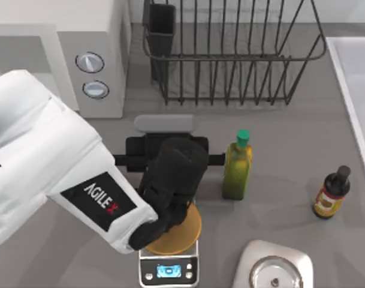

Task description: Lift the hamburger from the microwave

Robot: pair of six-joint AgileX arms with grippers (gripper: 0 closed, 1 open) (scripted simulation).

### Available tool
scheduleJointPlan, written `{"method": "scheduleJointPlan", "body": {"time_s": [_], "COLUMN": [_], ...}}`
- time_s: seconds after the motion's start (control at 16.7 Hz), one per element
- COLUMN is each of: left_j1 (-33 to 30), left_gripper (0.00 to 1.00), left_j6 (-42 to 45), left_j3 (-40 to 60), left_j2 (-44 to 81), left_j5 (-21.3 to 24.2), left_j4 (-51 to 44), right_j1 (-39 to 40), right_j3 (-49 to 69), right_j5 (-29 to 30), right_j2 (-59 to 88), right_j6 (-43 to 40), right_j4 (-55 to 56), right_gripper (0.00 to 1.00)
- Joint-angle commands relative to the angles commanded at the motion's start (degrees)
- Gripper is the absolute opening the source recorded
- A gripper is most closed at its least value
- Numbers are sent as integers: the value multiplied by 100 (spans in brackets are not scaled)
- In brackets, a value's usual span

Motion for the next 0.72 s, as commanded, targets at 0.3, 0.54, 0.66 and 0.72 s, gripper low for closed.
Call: {"method": "scheduleJointPlan", "body": {"time_s": [0.3, 0.54, 0.66, 0.72], "left_j1": [0, 0, 0, 0], "left_gripper": [90, 100, 100, 100], "left_j6": [0, 0, 0, 0], "left_j3": [0, 0, 0, 0], "left_j2": [0, 0, 0, 0], "left_j5": [0, 0, 0, 0], "left_j4": [0, 0, 0, 0], "right_j1": [0, 0, 0, 0], "right_j3": [0, 0, 0, 0], "right_j5": [0, 0, 0, 0], "right_j2": [0, 0, 0, 0], "right_j6": [0, 0, 0, 0], "right_j4": [0, 0, 0, 0], "right_gripper": [100, 100, 100, 100]}}
